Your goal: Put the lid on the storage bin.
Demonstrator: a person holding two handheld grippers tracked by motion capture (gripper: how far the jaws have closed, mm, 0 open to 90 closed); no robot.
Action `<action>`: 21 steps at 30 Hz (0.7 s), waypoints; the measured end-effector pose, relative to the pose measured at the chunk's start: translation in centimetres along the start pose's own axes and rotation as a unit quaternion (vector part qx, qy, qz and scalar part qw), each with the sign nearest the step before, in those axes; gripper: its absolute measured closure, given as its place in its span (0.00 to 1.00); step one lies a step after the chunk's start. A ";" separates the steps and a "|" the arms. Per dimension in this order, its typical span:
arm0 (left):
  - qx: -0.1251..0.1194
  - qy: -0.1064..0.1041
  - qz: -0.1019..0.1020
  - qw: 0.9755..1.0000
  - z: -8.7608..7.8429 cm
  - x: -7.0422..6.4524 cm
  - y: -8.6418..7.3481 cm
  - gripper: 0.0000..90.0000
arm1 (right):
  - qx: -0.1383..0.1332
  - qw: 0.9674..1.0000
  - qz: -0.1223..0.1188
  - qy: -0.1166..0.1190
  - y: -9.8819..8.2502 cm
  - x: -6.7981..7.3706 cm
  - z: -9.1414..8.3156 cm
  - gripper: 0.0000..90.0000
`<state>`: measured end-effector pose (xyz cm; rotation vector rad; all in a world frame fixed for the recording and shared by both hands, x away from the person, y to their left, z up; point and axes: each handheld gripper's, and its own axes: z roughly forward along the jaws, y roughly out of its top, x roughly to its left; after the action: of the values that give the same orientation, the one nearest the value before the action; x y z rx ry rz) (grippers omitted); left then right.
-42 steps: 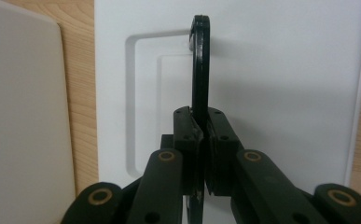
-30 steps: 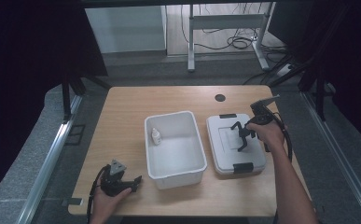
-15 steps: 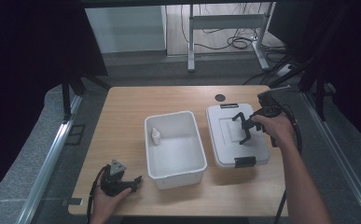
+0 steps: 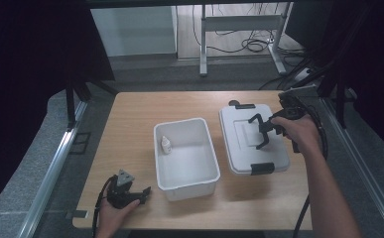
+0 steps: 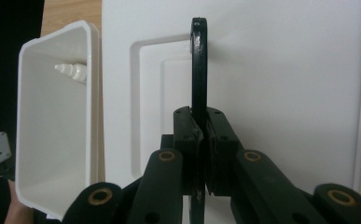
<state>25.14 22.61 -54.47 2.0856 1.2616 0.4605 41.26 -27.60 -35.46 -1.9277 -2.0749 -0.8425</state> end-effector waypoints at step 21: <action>0.001 0.000 0.000 1.000 0.0 0.0 0.0 0.14 | -0.018 1.000 -0.016 0.013 -0.1 1.8 -1.0 0.94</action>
<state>25.13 22.62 -54.46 2.0871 1.2619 0.4594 40.70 -26.53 -33.76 -1.8959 -2.0958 -0.9136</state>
